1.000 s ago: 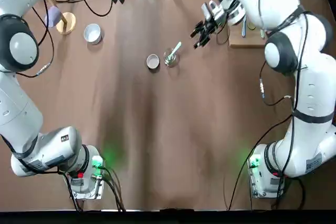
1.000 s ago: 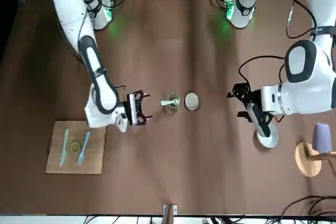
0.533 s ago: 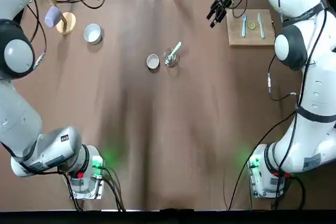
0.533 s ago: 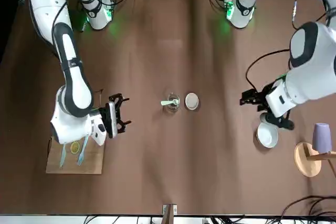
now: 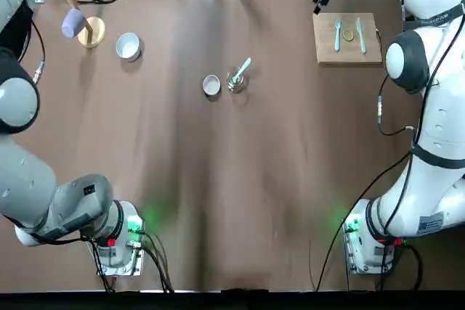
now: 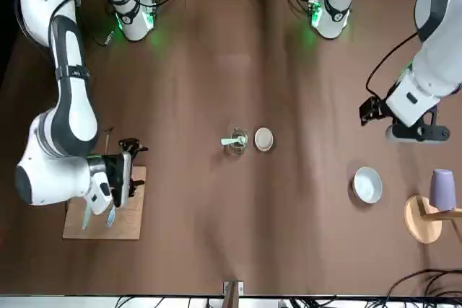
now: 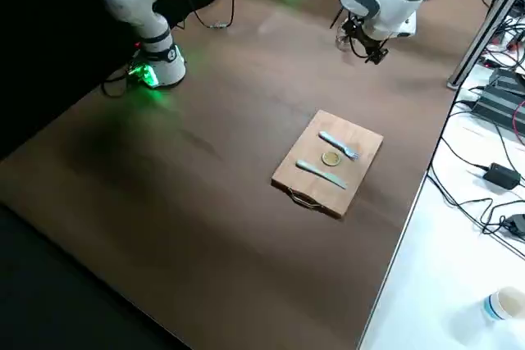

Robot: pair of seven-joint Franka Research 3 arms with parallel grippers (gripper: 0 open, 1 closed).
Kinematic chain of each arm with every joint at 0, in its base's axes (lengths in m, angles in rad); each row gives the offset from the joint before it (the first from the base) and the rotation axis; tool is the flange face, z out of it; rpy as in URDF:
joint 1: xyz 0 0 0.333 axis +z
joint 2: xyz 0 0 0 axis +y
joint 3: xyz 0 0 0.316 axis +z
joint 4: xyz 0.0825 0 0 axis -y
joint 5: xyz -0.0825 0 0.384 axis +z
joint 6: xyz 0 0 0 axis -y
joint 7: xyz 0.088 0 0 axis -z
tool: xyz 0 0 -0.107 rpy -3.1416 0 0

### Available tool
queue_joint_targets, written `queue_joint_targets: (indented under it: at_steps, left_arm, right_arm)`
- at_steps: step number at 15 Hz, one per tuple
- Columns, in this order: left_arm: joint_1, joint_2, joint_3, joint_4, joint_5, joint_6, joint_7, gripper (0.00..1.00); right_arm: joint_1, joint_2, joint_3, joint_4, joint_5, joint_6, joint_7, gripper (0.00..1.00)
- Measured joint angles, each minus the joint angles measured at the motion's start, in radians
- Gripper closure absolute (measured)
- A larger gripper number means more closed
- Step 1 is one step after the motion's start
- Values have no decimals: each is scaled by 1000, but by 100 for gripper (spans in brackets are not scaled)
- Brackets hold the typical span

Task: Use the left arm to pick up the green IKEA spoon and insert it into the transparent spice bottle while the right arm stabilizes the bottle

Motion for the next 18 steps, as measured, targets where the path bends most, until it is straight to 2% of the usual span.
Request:
queue_joint_targets:
  at_steps: [4,8,10,12,14,16,18]
  left_arm:
    - [27,-19,2,24,1,-35,4,0]
    - [31,-20,8,52,1,-130,0,0]
    - [34,-21,8,55,1,-168,-3,0]
    - [34,-20,7,55,1,-170,-3,0]
    - [26,-20,8,55,1,-168,-3,0]
    - [-22,-19,47,52,1,-164,-5,0]
    - [-124,-20,161,50,-32,-144,-9,0]
  right_arm:
    - [4,-30,-52,54,-85,-1,127,0]
    - [15,-129,-60,62,-232,-19,390,0]
    - [15,-160,-83,62,-259,-32,458,0]
    - [12,-177,-121,62,-263,-76,550,0]
    - [8,-191,-138,62,-263,-109,675,0]
    - [9,-213,-140,62,-268,-127,853,0]
    - [11,-235,-140,62,-303,-142,966,0]
